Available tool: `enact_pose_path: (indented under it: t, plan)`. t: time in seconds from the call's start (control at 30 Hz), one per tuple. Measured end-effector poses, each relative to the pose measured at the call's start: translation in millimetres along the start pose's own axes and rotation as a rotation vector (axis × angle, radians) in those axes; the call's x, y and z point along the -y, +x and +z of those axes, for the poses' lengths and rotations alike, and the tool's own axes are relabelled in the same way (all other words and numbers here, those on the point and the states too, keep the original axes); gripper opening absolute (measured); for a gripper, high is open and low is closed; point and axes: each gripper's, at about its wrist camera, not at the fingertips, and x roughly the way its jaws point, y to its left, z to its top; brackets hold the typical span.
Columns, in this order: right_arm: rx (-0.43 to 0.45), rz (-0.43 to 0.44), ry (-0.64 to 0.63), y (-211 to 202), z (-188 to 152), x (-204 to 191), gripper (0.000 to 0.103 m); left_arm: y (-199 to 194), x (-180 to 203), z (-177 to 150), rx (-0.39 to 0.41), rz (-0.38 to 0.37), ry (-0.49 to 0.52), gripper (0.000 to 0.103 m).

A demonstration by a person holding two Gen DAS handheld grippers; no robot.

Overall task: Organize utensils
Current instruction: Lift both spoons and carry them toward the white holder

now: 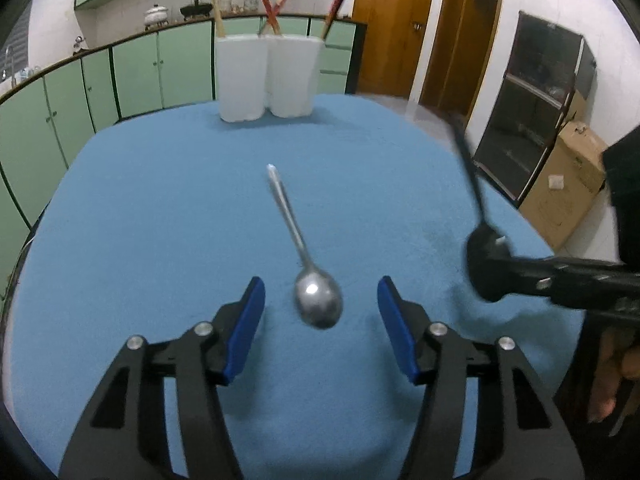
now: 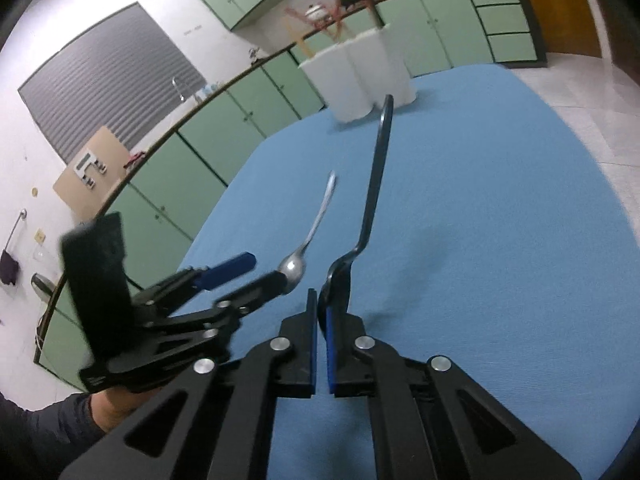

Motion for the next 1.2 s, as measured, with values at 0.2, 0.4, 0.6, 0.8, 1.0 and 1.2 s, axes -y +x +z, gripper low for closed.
enact_pose_path:
  t: [0.2,0.4,0.6,0.8,1.0,1.2]
  plan:
    - [0.032,0.004,0.014,-15,0,17,0.004,13,6,2,-0.062,0.056,0.017,0.027]
    - [0.027,0.029,-0.007,-9,1,14,0.004,-11,-6,-5,0.012,0.072,-0.006,0.021]
    - [0.029,0.047,-0.023,-11,3,11,0.004,-39,-17,1,0.068,0.024,-0.042,0.003]
    - [0.011,0.085,-0.012,-7,8,4,0.004,-51,-20,5,0.082,0.022,-0.042,0.003]
    - [-0.101,0.373,0.239,-3,43,15,0.004,-78,-28,44,0.076,-0.088,-0.097,0.003]
    - [-0.048,0.500,0.228,-14,115,-12,0.004,-105,-42,108,0.134,-0.076,-0.040,0.003]
